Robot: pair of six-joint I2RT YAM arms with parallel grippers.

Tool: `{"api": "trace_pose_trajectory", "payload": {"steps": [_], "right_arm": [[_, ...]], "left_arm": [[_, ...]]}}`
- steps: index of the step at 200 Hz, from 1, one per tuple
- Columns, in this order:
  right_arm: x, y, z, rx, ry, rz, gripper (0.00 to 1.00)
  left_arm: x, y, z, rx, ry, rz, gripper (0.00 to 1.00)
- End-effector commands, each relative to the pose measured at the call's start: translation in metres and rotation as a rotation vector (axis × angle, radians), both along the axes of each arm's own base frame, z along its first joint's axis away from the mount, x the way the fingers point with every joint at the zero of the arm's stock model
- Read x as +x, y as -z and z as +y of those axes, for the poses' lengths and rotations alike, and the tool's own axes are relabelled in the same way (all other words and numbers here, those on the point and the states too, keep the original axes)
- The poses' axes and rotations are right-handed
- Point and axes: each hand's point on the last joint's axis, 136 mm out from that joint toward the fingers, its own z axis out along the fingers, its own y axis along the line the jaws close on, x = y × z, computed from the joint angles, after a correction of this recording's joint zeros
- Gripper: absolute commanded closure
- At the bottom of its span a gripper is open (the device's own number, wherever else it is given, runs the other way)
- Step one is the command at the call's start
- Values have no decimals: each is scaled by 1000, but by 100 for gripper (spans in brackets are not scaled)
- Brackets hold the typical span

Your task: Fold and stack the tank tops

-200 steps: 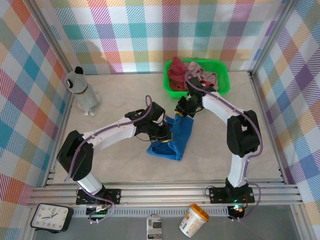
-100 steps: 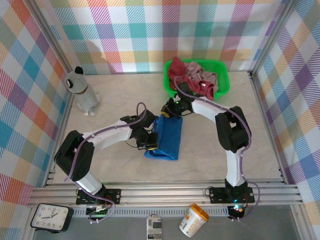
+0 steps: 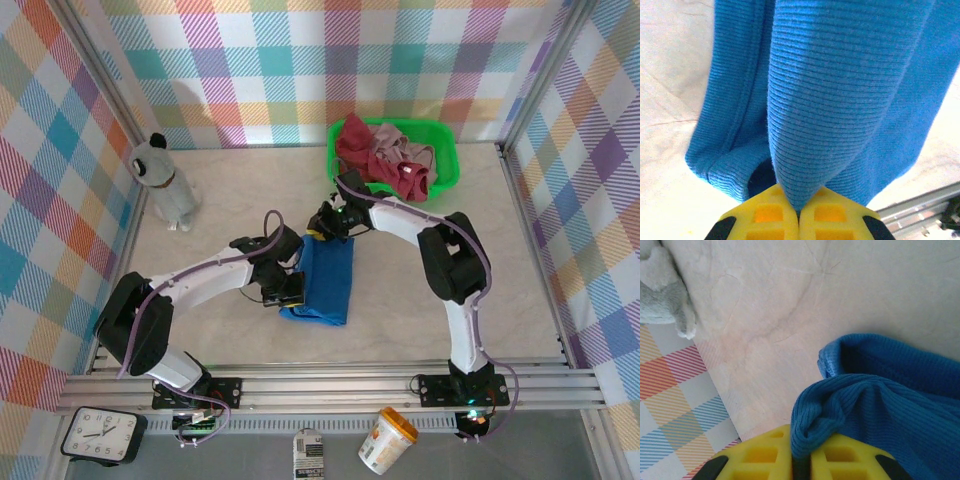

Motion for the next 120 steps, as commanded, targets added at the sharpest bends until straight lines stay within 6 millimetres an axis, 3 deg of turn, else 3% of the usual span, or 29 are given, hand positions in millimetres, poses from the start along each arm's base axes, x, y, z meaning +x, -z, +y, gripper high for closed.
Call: {"api": "trace_pose_trajectory", "payload": {"steps": [1, 24, 58, 90, 120], "right_arm": [[2, 3, 13, 31, -37, -15, 83], [0, 8, 20, 40, -64, -17, 77], [0, -4, 18, 20, -114, -78, 61], [3, -23, -5, -52, -133, -178, 53], [-2, -30, -31, -162, -189, -276, 52]], "left_arm": [[-5, 10, 22, 101, 4, 21, 98], [-8, 19, 36, 169, 2, 37, 96], [-11, 31, 61, 290, -16, 35, 93], [-3, 28, 73, 358, -38, 4, 89], [8, 12, 86, 436, -51, -46, 75]]}}
